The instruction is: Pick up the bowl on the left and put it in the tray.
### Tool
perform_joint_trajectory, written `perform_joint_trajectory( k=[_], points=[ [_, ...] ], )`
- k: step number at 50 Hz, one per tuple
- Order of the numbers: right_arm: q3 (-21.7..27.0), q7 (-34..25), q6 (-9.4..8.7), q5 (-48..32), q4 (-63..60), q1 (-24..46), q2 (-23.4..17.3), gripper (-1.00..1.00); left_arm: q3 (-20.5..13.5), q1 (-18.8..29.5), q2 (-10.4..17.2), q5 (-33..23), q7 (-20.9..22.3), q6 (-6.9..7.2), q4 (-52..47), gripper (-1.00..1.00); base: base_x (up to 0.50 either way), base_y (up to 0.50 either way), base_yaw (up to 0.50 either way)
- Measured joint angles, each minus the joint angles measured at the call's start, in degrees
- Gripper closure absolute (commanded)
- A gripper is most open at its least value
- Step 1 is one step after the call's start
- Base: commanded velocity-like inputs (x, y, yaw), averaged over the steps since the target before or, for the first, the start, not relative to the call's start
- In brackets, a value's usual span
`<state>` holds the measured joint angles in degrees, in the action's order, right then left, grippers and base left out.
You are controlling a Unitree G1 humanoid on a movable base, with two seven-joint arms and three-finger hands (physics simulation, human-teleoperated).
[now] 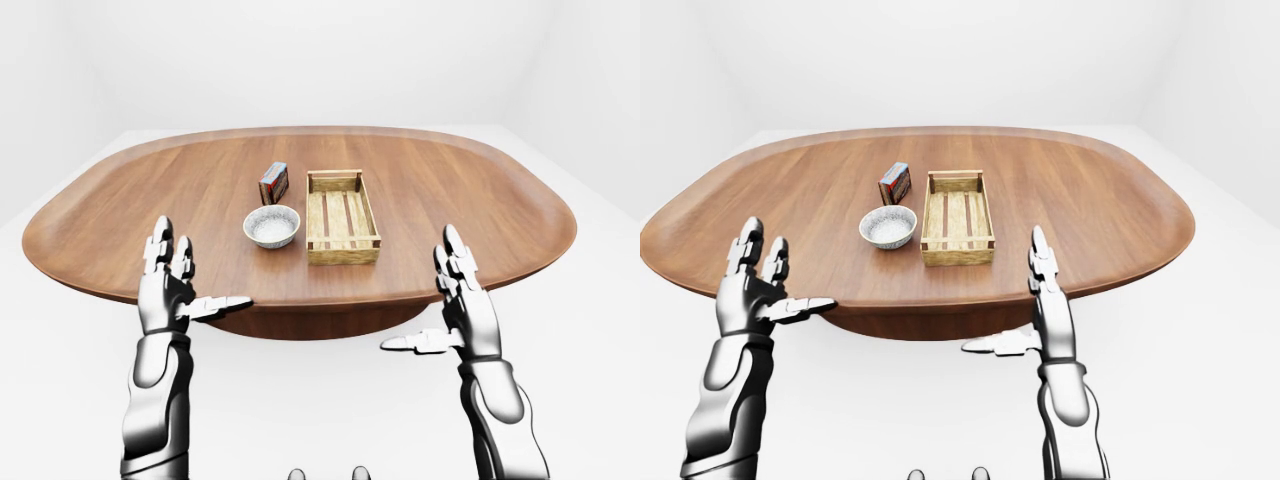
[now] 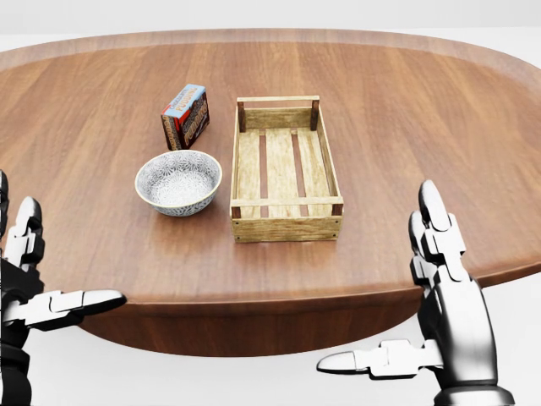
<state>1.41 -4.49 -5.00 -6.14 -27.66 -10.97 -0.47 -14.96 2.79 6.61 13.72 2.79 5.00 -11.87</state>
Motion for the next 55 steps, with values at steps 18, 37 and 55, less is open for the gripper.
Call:
perform_joint_trajectory(
  k=[18,37,55],
  points=[
    [-2.7,1.2,0.00,-0.1,-18.0,-4.8,0.8,-0.99,-3.2,1.1,1.9,3.0,-0.6,0.00,-2.1,-1.00,0.00,0.00,0.00],
    [-6.1,1.5,0.00,-0.9,-25.6,-7.4,-0.6,-0.98,-3.7,1.0,1.9,3.1,-0.2,0.00,-3.4,-1.00,0.00,0.27,0.00],
    [-6.3,1.3,0.00,-0.1,-26.7,-7.7,-0.6,-0.99,-4.8,1.3,2.6,3.9,-0.3,0.00,-4.0,-1.00,0.03,0.50,0.00]
  ],
)
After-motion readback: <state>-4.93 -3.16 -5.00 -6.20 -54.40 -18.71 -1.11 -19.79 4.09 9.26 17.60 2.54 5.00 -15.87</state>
